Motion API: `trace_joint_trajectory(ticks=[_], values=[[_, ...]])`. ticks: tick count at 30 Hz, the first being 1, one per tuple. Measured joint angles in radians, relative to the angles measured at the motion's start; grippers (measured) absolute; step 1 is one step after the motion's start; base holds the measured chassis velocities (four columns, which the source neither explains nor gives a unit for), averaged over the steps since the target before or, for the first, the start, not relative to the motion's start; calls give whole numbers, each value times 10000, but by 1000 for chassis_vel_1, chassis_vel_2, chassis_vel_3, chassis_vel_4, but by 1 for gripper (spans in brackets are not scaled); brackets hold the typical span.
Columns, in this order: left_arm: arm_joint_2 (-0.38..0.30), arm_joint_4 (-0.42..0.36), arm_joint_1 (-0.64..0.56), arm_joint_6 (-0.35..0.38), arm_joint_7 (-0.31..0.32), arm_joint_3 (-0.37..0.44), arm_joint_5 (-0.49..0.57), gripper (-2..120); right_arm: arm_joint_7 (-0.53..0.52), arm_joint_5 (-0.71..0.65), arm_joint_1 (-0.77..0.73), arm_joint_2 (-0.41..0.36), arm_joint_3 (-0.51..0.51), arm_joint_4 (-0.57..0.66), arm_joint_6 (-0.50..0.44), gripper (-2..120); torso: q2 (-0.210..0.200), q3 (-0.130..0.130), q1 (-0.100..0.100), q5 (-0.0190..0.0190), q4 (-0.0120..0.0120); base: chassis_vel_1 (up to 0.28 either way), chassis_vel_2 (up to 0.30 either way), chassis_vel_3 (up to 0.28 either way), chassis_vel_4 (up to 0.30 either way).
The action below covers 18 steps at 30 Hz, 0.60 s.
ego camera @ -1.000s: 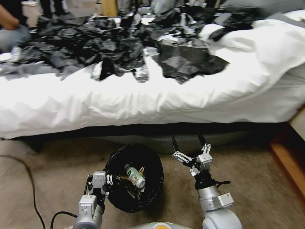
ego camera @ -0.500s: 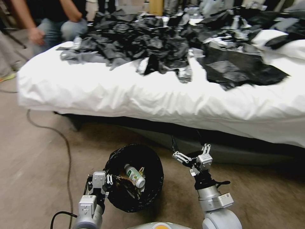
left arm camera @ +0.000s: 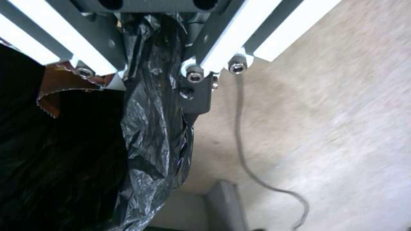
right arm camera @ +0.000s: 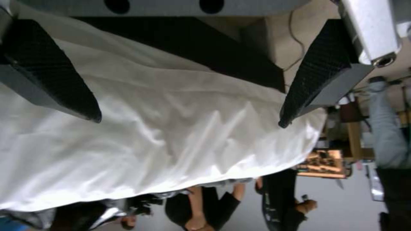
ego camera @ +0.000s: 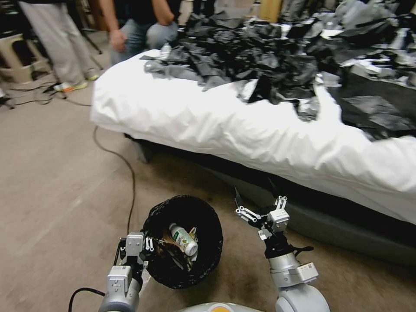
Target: Pick up the trash bin, then pick up the garbage from the floor and place it into the trash bin.
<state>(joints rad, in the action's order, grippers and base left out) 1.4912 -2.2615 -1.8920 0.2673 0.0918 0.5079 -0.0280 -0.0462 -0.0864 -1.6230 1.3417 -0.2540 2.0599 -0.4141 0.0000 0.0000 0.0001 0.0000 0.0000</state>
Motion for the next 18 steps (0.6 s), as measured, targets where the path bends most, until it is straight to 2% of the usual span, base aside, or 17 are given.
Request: trace_joint_trajectory(ticks=[18], values=[[-6, -269, 6, 82, 3, 37, 100, 1, -23, 9, 0, -34, -17, 11, 3, 100, 0, 0, 0, 0, 0, 127, 127, 132, 124]])
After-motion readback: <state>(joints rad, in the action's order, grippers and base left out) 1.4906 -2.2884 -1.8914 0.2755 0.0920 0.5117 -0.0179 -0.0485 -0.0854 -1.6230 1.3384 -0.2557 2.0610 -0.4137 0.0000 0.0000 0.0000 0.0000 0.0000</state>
